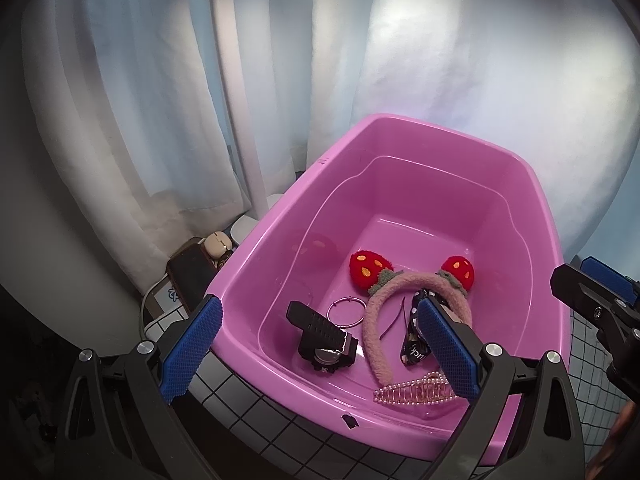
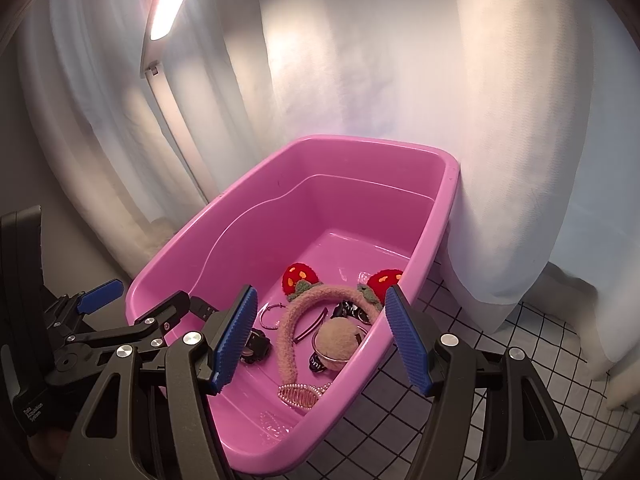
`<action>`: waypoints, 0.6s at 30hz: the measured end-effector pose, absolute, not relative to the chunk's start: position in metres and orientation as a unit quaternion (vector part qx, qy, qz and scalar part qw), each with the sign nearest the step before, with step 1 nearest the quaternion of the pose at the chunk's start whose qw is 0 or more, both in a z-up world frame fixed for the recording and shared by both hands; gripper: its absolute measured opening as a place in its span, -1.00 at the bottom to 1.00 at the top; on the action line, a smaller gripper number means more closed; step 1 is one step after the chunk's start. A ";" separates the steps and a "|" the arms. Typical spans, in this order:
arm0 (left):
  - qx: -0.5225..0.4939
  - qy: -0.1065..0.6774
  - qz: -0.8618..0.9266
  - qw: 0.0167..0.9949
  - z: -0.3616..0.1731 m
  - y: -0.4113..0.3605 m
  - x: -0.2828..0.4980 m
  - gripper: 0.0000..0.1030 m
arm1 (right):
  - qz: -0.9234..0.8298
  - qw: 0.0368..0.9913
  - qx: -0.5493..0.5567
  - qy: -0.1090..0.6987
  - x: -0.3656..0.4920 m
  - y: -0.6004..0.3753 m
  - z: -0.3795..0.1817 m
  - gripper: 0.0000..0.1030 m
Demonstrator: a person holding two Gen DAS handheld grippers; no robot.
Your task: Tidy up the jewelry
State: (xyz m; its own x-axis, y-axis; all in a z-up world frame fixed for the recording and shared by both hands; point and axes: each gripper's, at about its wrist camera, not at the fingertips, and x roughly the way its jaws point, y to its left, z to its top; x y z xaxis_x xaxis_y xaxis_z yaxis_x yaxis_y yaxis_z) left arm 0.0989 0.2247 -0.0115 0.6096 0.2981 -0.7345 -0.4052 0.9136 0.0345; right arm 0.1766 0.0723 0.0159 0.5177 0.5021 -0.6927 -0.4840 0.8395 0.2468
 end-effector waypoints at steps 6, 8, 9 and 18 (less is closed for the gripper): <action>-0.065 0.397 0.196 0.894 -0.012 0.223 0.099 0.87 | 0.282 0.871 0.011 0.401 0.176 0.071 0.017 0.23; -0.065 0.397 0.195 0.894 -0.012 0.223 0.099 0.87 | 0.281 0.872 0.011 0.401 0.175 0.071 0.016 0.23; -0.065 0.398 0.194 0.894 -0.012 0.222 0.100 0.87 | 0.281 0.872 0.011 0.401 0.175 0.070 0.016 0.23; -0.063 0.397 0.189 0.896 -0.012 0.222 0.100 0.87 | 0.281 0.871 0.008 0.402 0.175 0.069 0.017 0.23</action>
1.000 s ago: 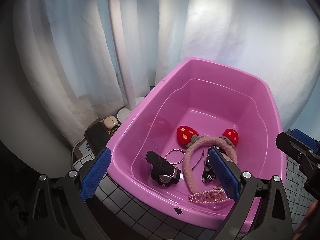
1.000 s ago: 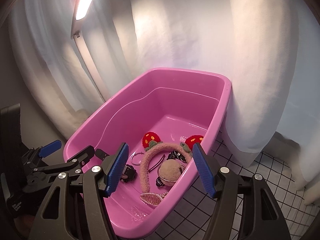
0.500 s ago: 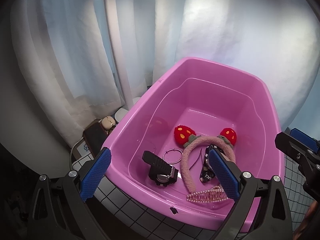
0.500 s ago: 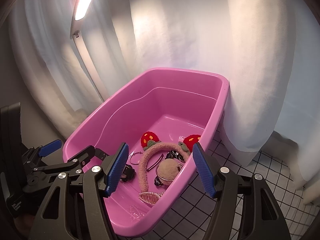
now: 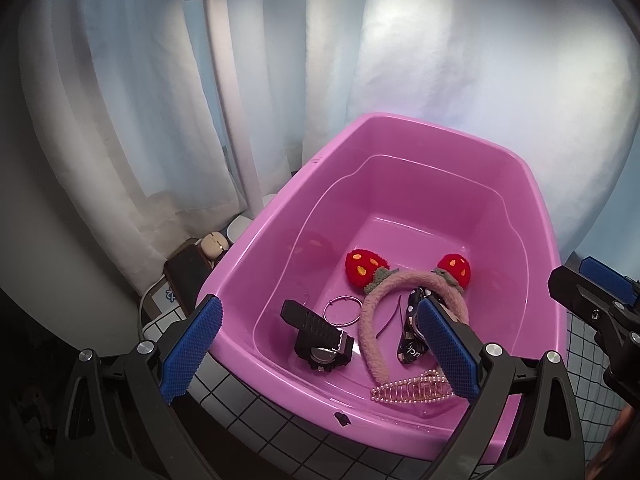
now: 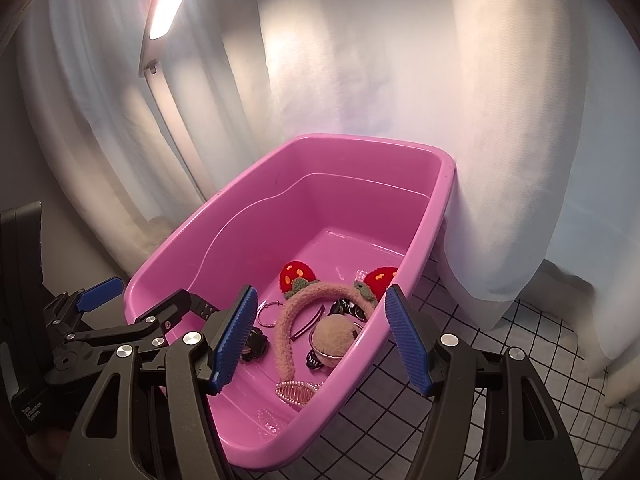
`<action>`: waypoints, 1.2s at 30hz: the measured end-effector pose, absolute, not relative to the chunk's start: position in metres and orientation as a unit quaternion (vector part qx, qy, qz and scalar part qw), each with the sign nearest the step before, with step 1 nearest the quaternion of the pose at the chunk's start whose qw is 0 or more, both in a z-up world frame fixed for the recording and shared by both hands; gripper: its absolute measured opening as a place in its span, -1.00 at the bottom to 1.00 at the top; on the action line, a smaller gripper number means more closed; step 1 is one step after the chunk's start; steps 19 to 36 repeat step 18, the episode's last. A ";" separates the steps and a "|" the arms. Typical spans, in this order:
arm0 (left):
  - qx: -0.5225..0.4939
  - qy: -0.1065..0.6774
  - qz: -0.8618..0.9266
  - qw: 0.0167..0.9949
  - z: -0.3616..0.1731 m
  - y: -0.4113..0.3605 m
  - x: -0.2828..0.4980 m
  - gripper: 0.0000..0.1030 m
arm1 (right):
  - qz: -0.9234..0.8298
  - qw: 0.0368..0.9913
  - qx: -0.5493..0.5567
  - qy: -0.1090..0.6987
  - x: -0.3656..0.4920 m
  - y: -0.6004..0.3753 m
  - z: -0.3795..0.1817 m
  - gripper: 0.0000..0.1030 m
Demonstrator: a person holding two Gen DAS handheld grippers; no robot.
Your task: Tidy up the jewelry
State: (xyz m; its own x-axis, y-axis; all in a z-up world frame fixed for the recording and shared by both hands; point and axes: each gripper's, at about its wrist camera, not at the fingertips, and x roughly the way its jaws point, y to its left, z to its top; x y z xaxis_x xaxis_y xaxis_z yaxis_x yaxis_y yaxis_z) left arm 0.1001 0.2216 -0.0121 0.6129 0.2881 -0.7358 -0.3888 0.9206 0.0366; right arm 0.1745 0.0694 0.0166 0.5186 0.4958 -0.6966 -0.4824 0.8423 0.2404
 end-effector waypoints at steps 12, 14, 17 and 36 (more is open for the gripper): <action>-0.062 0.397 0.193 0.895 -0.012 0.223 0.101 0.87 | 0.280 0.871 0.010 0.404 0.175 0.067 0.016 0.23; -0.064 0.397 0.193 0.895 -0.012 0.224 0.102 0.87 | 0.280 0.871 0.009 0.404 0.175 0.067 0.017 0.23; -0.069 0.398 0.194 0.894 -0.012 0.226 0.102 0.87 | 0.280 0.871 0.009 0.404 0.175 0.066 0.017 0.23; -0.069 0.399 0.193 0.894 -0.012 0.226 0.102 0.87 | 0.280 0.871 0.009 0.404 0.175 0.067 0.017 0.23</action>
